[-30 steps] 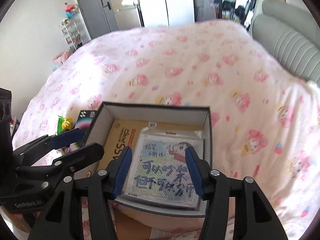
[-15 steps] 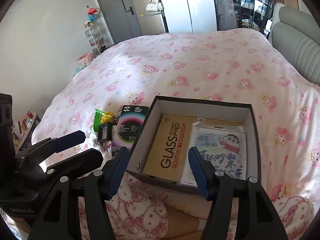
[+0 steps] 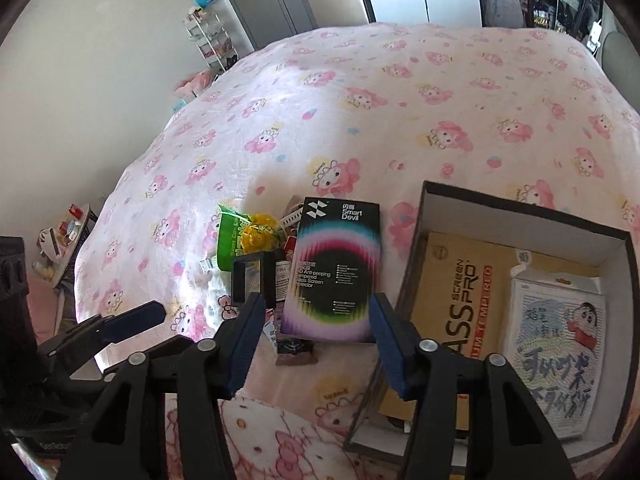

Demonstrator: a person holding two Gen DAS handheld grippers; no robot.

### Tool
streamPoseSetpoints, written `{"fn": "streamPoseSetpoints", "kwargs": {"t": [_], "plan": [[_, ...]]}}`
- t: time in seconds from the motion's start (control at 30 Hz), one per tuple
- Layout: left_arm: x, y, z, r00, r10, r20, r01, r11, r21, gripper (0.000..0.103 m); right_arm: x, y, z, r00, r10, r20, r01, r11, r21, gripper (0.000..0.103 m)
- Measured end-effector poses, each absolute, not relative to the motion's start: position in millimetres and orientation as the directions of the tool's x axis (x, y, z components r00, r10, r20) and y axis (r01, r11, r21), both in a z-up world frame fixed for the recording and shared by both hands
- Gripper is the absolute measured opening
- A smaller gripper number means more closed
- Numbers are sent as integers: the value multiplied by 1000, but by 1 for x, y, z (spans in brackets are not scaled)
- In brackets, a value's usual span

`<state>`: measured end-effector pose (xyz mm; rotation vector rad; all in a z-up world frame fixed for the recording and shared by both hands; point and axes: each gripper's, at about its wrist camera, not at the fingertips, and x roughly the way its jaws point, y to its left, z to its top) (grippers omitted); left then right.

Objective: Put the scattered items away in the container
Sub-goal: 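Move the left gripper to the black Smart Devil box and grasp it, then lift the Smart Devil box with the left gripper and carry it over the black box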

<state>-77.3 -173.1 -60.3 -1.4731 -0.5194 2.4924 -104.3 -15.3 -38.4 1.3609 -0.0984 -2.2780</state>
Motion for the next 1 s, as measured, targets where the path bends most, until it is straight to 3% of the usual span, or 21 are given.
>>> {"fn": "streamPoseSetpoints", "kwargs": {"t": [0.13, 0.27, 0.37, 0.5, 0.57, 0.6, 0.63, 0.87, 1.0], "plan": [[-120, -181, -119, -285, 456, -843, 3, -879, -477, 52, -111, -19, -56, -380, -423, -823, 348, -889, 296, 36], [-145, -177, -163, -152, 531, -833, 8, -843, -539, 51, -119, -11, -71, -367, -412, -834, 311, -899, 308, 35], [-157, -174, -182, -111, 512, -852, 21, -856, -517, 51, -122, -6, -78, -355, -416, -837, 288, -901, 325, 35], [-168, -172, -191, -81, 620, -780, 26, -781, -624, 52, -124, -8, -82, -341, -422, -840, 297, -896, 329, 36], [-172, -171, -194, -89, 619, -780, 47, -780, -625, 44, -122, -14, -83, -340, -401, -851, 312, -901, 301, 36], [-172, -171, -194, -98, 593, -799, 53, -799, -599, 30, -122, -16, -84, -333, -398, -855, 316, -901, 297, 36], [-172, -172, -192, -117, 580, -807, 55, -807, -588, 24, -122, -17, -84, -323, -403, -856, 316, -899, 303, 36], [-162, -174, -196, -142, 650, -747, 97, -742, -664, 25, -118, -12, -83, -313, -434, -845, 288, -891, 351, 36], [-168, -161, -191, -134, 639, -757, 72, -756, -651, 41, -114, -8, -80, -318, -437, -841, 280, -891, 357, 36]]}}
